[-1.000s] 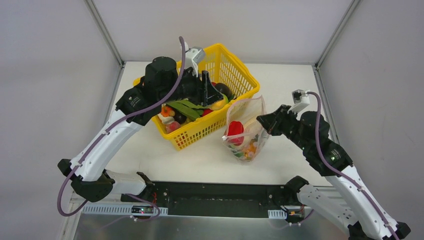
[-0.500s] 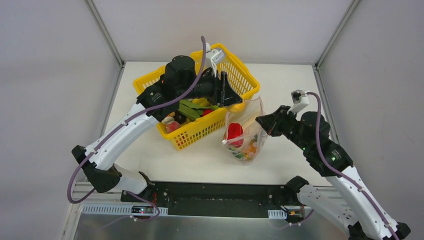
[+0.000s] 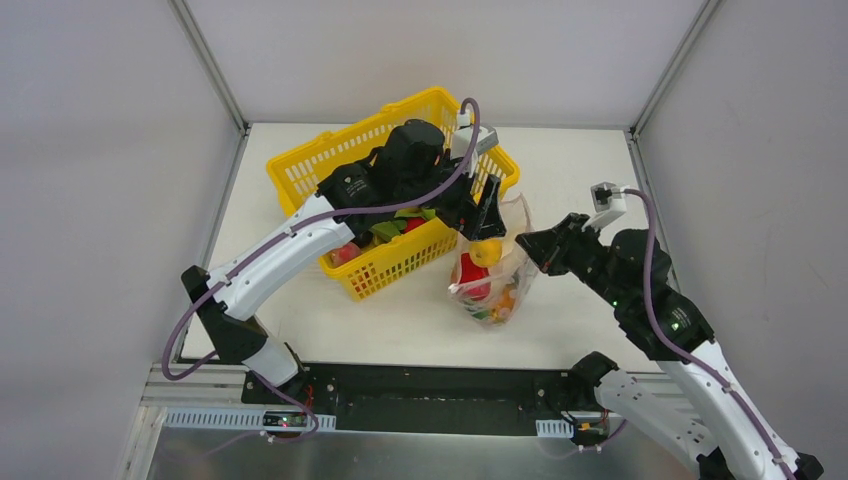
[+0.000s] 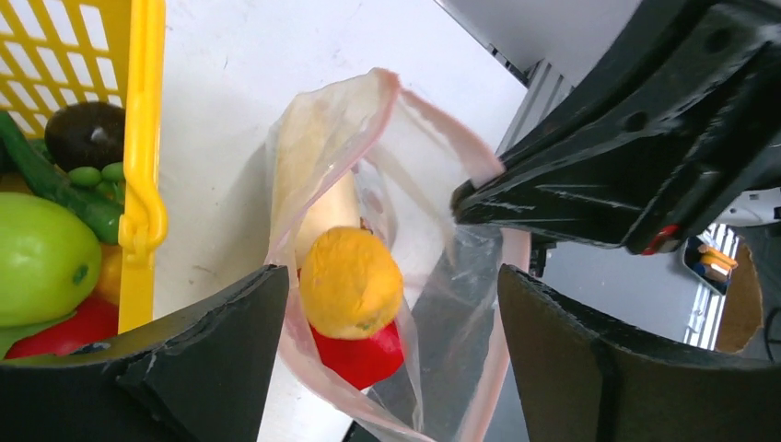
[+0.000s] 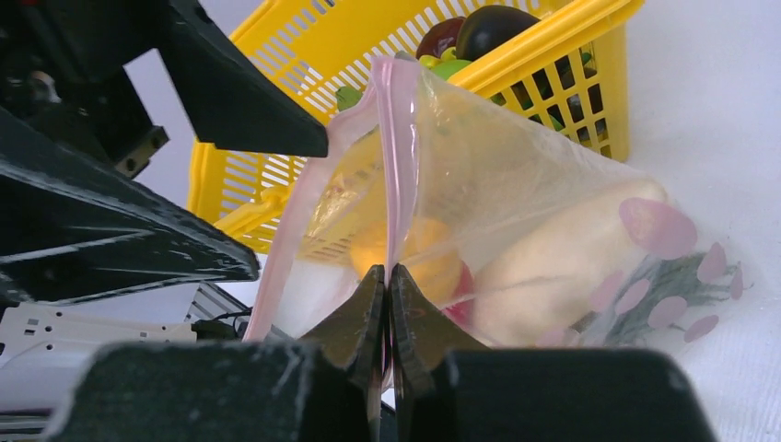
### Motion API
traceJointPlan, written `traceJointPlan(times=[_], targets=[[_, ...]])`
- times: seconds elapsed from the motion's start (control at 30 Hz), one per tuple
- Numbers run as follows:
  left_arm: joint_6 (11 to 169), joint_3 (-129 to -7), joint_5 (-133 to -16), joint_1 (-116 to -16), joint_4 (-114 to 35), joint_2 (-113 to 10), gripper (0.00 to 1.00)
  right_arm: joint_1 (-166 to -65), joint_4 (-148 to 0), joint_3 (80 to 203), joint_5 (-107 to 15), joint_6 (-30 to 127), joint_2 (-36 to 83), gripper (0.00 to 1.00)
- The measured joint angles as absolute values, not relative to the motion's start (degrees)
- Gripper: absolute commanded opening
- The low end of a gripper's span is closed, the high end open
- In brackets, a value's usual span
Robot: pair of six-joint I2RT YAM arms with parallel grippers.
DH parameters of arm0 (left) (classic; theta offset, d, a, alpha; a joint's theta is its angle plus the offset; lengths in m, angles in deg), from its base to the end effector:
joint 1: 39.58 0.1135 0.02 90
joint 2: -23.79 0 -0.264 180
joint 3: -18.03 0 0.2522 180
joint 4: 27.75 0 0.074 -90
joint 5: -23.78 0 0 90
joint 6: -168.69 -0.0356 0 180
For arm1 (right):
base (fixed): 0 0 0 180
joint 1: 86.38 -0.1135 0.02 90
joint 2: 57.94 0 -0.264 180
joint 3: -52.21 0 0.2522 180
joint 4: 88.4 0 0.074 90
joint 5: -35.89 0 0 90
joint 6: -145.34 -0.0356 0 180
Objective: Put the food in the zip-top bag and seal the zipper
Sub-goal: Place the fake fruit in the zipper food storage bag, then pick up the fake fruit from the bin.
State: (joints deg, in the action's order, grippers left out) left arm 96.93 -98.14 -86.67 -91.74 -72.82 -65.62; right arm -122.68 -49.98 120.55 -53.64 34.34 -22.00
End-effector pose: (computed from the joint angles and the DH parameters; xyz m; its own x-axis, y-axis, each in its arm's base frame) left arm 0.2014 -0.2796 0.4573 -0.4783 0.1377 -0.8673 0.8357 0.3748 -0.4014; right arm 0.1031 0.0761 0.3921 -0.2934 0.2291 -0.9281 -0.5285 0.7701 0.3572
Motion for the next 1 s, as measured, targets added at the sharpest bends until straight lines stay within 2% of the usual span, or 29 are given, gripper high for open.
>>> traceJointPlan(times=[0.33, 0.7, 0.87, 1.0], targets=[[92.7, -98.2, -80.9, -91.8, -75.0, -64.9, 0.99, -122.7, -50.0, 120.6, -55.7, 34.4, -23.7, 0.07], [88.3, -91.6, -56.7, -91.7, -79.7, -52.9, 0.99, -122.7, -50.0, 120.6, -57.3, 34.4, -23.8, 0.08], [86.5, -92.9, -51.5, -90.4, -87.6, -54.4, 0.97, -122.7, -50.0, 120.6, -57.3, 34.4, -23.7, 0.07], [87.0, -96.2, -50.8, -85.4, -95.9, -59.6, 0.97, -122.7, -50.0, 120.6, -57.3, 34.4, -23.7, 0.08]])
